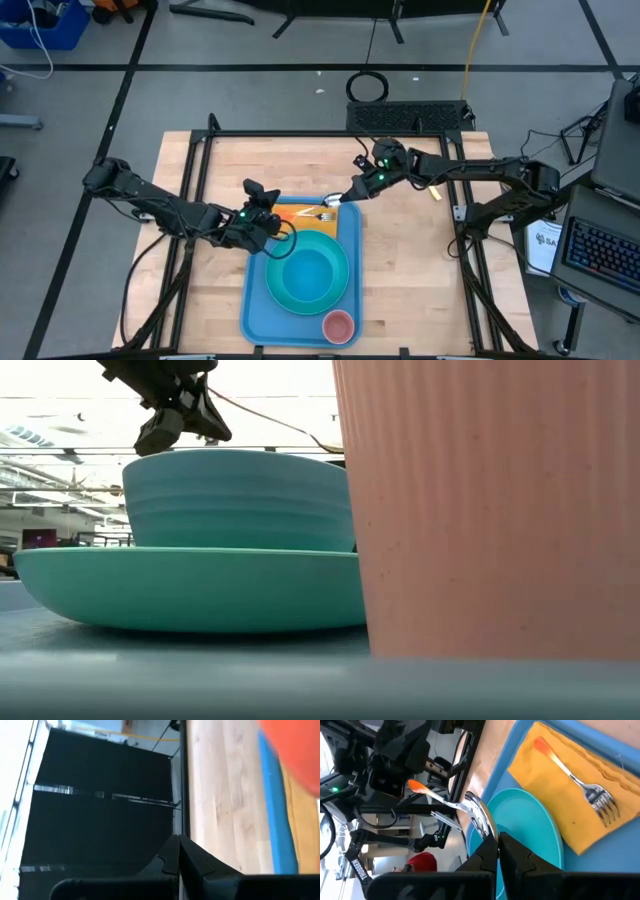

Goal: Set up tray
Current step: Put the orange spoon on top of the orange napkin to the bottom of the orange fork

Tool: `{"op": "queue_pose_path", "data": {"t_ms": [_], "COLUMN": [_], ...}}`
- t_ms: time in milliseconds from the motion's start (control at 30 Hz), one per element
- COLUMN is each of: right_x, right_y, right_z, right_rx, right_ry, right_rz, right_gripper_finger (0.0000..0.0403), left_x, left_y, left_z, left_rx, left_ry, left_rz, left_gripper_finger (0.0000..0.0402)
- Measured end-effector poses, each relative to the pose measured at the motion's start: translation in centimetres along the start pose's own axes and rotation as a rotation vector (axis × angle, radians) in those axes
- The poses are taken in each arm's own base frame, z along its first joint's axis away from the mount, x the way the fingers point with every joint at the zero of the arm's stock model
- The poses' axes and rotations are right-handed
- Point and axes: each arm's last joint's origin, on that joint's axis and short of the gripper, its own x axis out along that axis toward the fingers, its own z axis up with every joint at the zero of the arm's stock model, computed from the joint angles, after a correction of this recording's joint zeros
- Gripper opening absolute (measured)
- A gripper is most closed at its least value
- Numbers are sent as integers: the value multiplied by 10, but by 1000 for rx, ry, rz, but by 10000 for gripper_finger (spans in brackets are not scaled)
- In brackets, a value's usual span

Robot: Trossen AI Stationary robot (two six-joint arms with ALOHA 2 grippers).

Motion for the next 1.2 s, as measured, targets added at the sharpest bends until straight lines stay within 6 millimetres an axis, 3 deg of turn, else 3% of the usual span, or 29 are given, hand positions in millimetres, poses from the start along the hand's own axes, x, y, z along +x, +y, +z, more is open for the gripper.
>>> {"op": "queue_pose_path", "data": {"t_ms": [133, 333, 800, 1000, 1200], "right_x": [-5, -17, -27, -27, -27], "right_y": [-4, -16, -24, -24, -24], "right_z": [5, 17, 24, 24, 24], "right_rx": [44, 177, 233, 234, 234], "right_ry": [-5, 9, -3, -3, -3], "right_rz": [-6, -15, -24, -24, -24], "right_gripper_finger": [0, 0, 0, 0, 0], "left_x": [0, -8, -4, 1, 6], "left_y": [1, -3, 1, 1, -1], "left_z": [0, 4, 8, 8, 10], "left_rx": [-103, -5, 76, 94, 109], "left_ry": [14, -45, -79, -114, -109], "left_rz": [34, -15, -24, -94, -91], "left_gripper_finger": [17, 51, 186, 192, 161]}}
